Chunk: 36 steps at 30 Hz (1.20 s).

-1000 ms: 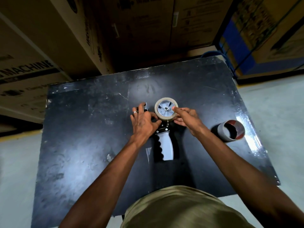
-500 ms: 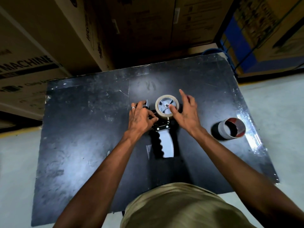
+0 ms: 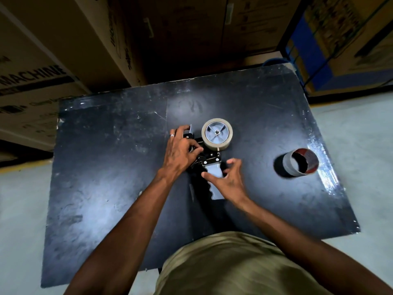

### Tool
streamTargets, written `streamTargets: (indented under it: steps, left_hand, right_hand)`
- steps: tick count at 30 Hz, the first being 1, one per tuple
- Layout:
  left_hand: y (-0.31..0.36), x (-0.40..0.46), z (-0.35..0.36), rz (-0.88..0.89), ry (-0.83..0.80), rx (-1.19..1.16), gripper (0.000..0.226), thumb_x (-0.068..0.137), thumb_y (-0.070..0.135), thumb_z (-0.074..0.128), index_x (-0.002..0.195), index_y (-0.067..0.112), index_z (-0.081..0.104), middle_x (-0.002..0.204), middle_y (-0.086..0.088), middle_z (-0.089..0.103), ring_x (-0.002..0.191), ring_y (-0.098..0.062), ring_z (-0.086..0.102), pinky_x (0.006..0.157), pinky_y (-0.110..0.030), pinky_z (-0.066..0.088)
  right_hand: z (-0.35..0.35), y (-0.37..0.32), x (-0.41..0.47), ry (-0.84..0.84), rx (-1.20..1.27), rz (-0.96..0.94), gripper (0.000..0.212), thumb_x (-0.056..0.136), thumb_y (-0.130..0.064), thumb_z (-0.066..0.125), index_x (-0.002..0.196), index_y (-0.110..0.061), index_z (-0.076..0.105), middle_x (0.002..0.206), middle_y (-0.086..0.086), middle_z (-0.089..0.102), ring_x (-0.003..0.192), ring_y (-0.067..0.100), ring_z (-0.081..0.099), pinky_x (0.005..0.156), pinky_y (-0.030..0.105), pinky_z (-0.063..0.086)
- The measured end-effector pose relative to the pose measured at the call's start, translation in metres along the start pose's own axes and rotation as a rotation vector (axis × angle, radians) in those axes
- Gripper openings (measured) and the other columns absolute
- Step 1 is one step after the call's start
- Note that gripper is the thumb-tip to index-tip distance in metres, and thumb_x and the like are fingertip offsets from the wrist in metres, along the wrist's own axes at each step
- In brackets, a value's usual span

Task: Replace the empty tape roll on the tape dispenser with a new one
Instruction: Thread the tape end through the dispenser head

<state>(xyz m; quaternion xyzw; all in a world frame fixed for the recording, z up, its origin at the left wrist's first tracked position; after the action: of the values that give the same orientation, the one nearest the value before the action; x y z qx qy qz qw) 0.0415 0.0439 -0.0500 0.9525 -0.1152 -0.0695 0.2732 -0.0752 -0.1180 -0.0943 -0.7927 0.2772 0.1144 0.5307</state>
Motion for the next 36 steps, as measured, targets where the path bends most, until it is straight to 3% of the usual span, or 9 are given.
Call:
streamTargets:
  steps: [4,7,8,12,21,36]
  left_hand:
    - [0.0,-0.002,0.0,0.021,0.042,0.022,0.012,0.075,0.037,0.079,0.082,0.027,0.08,0.141,-0.004,0.046,0.126,-0.027,0.039,0.103,-0.042,0.042]
    - [0.002,-0.003,-0.001,0.031,0.058,0.032,0.011,0.074,0.038,0.079,0.08,0.028,0.079,0.141,-0.003,0.046,0.126,-0.028,0.039,0.101,-0.045,0.042]
    - [0.002,-0.003,-0.001,0.035,0.059,0.033,0.011,0.074,0.037,0.079,0.079,0.027,0.079,0.142,-0.003,0.046,0.126,-0.028,0.039,0.1,-0.045,0.042]
    - [0.003,-0.004,-0.004,0.047,0.066,0.048,0.012,0.073,0.038,0.08,0.08,0.027,0.08,0.147,-0.003,0.042,0.132,-0.028,0.034,0.104,-0.047,0.038]
    - [0.004,-0.008,-0.006,0.06,0.045,0.103,0.015,0.071,0.039,0.08,0.078,0.026,0.08,0.154,0.002,0.036,0.14,-0.025,0.027,0.104,-0.051,0.032]
    - [-0.015,-0.037,-0.019,0.053,0.104,0.09,0.014,0.072,0.039,0.08,0.072,0.025,0.079,0.155,0.004,0.037,0.142,-0.024,0.026,0.103,-0.043,0.026]
  right_hand:
    - [0.015,0.01,0.002,-0.144,0.173,0.161,0.063,0.057,-0.057,0.087,0.094,-0.041,0.039,0.076,0.006,0.072,0.061,0.027,0.07,0.064,0.051,0.062]
    - [0.025,0.005,-0.004,-0.234,0.311,0.216,0.055,0.072,-0.044,0.082,0.105,-0.011,0.053,0.064,0.01,0.064,0.052,0.027,0.063,0.056,0.042,0.057]
    - [0.027,0.004,-0.007,-0.249,0.333,0.218,0.046,0.078,-0.04,0.08,0.102,-0.009,0.058,0.063,0.01,0.062,0.052,0.027,0.061,0.056,0.04,0.055]
    - [0.028,0.004,-0.01,-0.21,0.392,0.174,0.023,0.083,-0.036,0.077,0.091,-0.02,0.062,0.061,0.007,0.059,0.051,0.023,0.053,0.049,0.031,0.047]
    - [0.029,0.005,-0.01,-0.127,0.335,0.123,0.029,0.083,-0.039,0.075,0.093,-0.016,0.062,0.058,0.005,0.061,0.047,0.02,0.054,0.047,0.03,0.046]
    - [0.031,0.005,-0.006,-0.125,0.352,0.136,0.038,0.079,-0.045,0.076,0.092,-0.014,0.06,0.057,0.005,0.061,0.048,0.021,0.054,0.044,0.029,0.045]
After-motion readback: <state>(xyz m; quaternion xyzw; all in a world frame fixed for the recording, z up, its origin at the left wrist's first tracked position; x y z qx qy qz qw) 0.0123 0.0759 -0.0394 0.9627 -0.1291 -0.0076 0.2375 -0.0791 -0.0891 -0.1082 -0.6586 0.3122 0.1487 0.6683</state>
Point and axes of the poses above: each hand's wrist, its own x-axis towards the middle knuckle, its own z-axis out of the palm, y = z × x, the point moved 5 cm from there along x, towards the middle knuckle
